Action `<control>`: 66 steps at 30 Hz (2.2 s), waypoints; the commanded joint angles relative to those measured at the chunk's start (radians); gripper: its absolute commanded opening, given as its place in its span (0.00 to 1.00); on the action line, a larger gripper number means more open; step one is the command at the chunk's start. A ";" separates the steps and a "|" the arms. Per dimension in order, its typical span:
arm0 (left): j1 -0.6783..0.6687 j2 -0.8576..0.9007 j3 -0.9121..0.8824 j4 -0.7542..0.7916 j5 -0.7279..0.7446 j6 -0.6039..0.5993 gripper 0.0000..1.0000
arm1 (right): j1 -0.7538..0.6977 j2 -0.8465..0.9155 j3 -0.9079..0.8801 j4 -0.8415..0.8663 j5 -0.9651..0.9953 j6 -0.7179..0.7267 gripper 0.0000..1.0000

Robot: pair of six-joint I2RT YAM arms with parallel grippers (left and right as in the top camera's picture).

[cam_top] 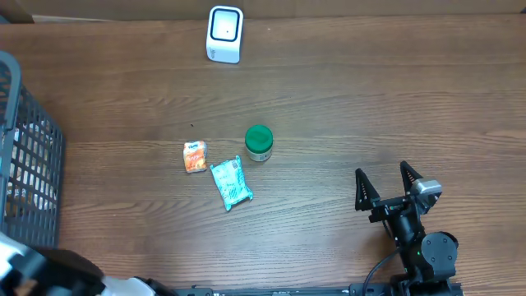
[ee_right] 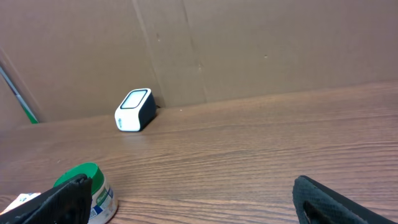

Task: Scan the item barcode
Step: 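Reach the left gripper into the basket and grasp the teal Kleenex pack, then carry the teal Kleenex pack out and drop it near the jar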

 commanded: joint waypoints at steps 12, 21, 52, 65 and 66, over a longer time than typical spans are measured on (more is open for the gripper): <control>0.014 0.473 0.012 0.319 0.016 0.114 0.76 | 0.005 -0.006 -0.010 0.005 0.012 -0.005 1.00; -0.008 0.601 0.012 0.451 0.093 0.152 0.72 | 0.005 -0.006 -0.010 0.005 0.012 -0.005 1.00; -0.039 -0.151 0.016 0.227 0.473 -0.037 0.04 | 0.005 -0.006 -0.010 0.005 0.012 -0.005 1.00; -0.794 -0.267 -0.191 -0.120 0.448 0.126 0.04 | 0.005 -0.006 -0.010 0.005 0.012 -0.005 1.00; -0.842 -0.256 -0.236 -0.096 0.430 0.117 0.04 | 0.005 -0.006 -0.010 0.005 0.012 -0.005 1.00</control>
